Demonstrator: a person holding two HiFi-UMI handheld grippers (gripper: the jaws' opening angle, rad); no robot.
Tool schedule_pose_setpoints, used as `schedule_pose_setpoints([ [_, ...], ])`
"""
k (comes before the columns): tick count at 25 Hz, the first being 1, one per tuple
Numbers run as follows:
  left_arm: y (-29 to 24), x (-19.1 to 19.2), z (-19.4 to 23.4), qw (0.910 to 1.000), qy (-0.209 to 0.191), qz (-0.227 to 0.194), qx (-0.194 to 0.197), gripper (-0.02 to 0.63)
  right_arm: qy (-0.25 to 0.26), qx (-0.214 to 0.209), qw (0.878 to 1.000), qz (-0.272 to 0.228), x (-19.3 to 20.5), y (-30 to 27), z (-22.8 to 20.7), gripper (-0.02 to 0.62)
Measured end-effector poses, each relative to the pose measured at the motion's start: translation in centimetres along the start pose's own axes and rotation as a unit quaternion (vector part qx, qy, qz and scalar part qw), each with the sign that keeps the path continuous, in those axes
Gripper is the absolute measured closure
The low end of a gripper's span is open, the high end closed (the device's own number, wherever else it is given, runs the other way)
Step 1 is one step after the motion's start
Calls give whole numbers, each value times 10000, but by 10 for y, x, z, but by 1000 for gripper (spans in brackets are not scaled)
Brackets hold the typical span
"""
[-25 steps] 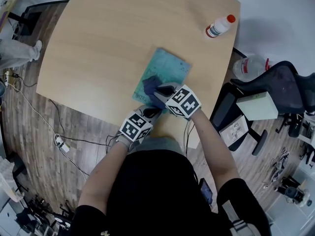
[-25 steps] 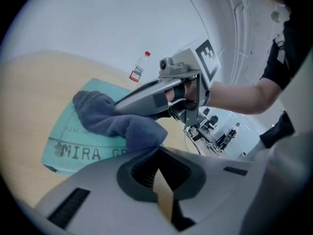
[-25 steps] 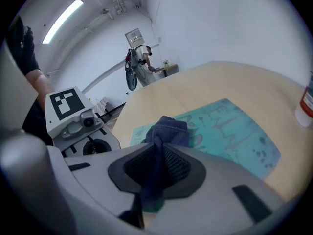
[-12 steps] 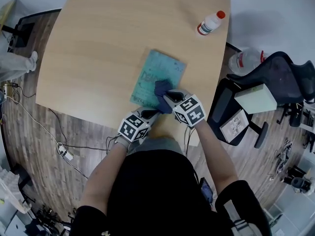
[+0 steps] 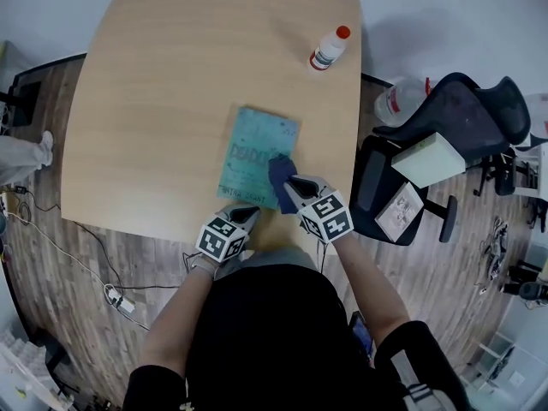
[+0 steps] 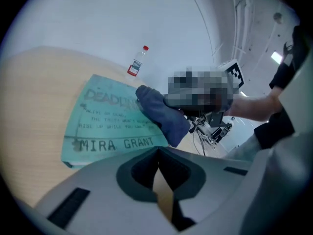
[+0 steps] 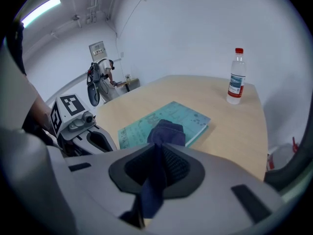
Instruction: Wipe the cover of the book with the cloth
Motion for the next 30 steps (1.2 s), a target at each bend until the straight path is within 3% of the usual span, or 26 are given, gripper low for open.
schedule_pose_setpoints([
  [7, 36, -39, 4, 9977, -542, -372, -185, 586, -336, 247, 9975, -562, -20, 35, 9, 534],
  [13, 83, -81, 13, 9910, -637, -1049, -539, 586, -484, 280, 9914, -1185, -42, 71, 29, 534],
  [24, 172, -148, 6, 9589, -995, -2352, -1235, 586, -301, 194, 9741, -2231, -92, 136, 85, 534],
  [30, 207, -178, -13, 9382, -1707, -2605, -1509, 586, -203, 69, 9652, -2608, -107, 159, 114, 534],
])
Point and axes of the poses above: the fingertips, and each gripper's own axes: y backward along the fingers, z to its left, x out of its underside, the point moved 6 cm from there along y, backward along the fingers, and after that the axes turned 15 degrees about -y, right-handed, at the moved point
